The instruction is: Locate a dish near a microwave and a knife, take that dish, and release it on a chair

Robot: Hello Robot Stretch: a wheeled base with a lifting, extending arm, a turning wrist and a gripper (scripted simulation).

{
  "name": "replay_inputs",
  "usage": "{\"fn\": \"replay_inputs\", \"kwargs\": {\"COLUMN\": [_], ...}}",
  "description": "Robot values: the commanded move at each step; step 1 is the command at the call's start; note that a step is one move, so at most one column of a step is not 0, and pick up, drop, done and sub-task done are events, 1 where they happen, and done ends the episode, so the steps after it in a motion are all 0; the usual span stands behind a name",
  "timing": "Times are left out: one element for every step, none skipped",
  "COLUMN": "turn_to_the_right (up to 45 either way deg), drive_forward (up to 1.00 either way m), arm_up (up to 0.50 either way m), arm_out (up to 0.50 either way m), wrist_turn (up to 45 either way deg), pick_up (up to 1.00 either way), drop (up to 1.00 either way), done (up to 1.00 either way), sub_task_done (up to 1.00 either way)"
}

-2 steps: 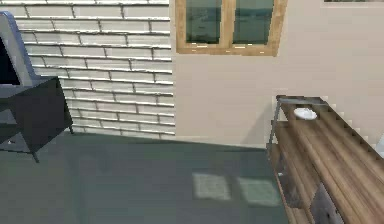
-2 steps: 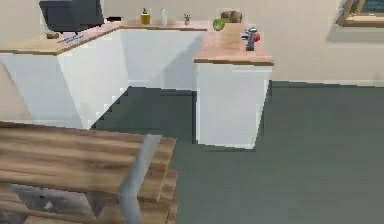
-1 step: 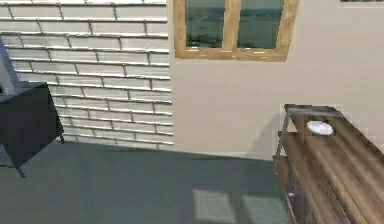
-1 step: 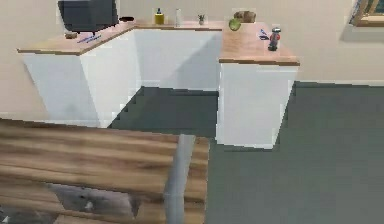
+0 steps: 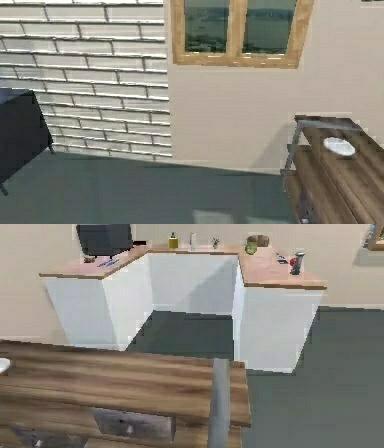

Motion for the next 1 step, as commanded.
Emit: {"fn": "replay_inputs", "kwargs": {"turn_to_the_right": [-45.0], "drive_forward": [0.00], "arm_up": [0.00], "arm_out": [0.00], "wrist_turn": [0.0], "pick_up": [0.00], "drop": [0.00], "done": [0.00], "sub_task_done": [0.00]}}
